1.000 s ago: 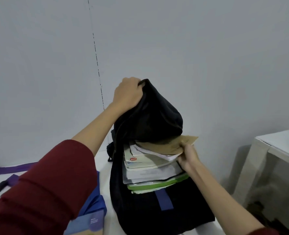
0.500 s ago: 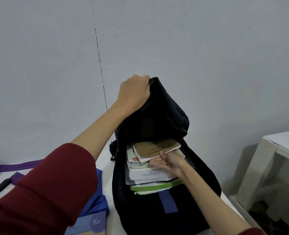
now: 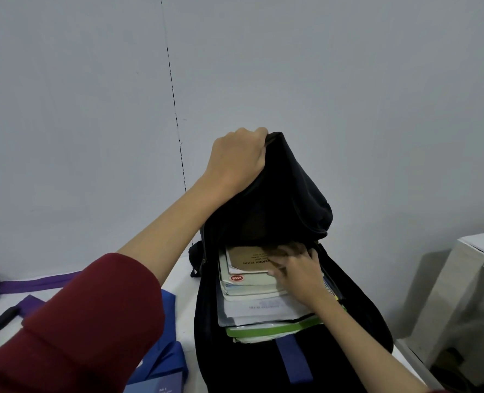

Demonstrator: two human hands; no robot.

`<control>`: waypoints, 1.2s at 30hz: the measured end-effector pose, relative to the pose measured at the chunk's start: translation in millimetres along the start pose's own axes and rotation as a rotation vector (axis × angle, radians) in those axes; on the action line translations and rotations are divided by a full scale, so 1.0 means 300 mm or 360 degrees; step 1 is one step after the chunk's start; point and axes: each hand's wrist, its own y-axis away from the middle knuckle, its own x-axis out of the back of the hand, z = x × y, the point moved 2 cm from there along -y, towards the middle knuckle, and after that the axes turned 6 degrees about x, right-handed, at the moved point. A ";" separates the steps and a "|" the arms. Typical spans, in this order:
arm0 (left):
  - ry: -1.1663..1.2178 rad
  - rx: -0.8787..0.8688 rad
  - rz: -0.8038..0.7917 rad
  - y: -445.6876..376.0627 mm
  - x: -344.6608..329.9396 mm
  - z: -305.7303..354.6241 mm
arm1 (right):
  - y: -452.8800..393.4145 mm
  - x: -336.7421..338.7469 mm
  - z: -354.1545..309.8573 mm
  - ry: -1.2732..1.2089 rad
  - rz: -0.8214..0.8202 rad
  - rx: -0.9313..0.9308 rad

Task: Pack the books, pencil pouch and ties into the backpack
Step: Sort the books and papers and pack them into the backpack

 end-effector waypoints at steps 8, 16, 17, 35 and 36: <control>0.0073 0.0022 -0.0006 0.003 -0.009 -0.014 | -0.021 -0.037 0.050 -0.0739 0.0169 -0.0484; 0.0125 0.0027 -0.0009 -0.002 -0.022 -0.020 | 0.002 -0.030 -0.029 -0.0511 0.0371 -0.0510; 0.0130 0.0026 -0.0009 -0.001 -0.021 -0.023 | 0.001 -0.033 -0.025 -0.0529 0.0369 -0.0516; 0.0164 0.0019 -0.0054 0.007 -0.028 -0.027 | -0.015 -0.073 -0.176 -0.0081 0.0469 0.0087; 0.0161 0.0015 -0.0056 0.006 -0.028 -0.026 | -0.026 -0.077 -0.202 -0.0102 0.0441 0.0110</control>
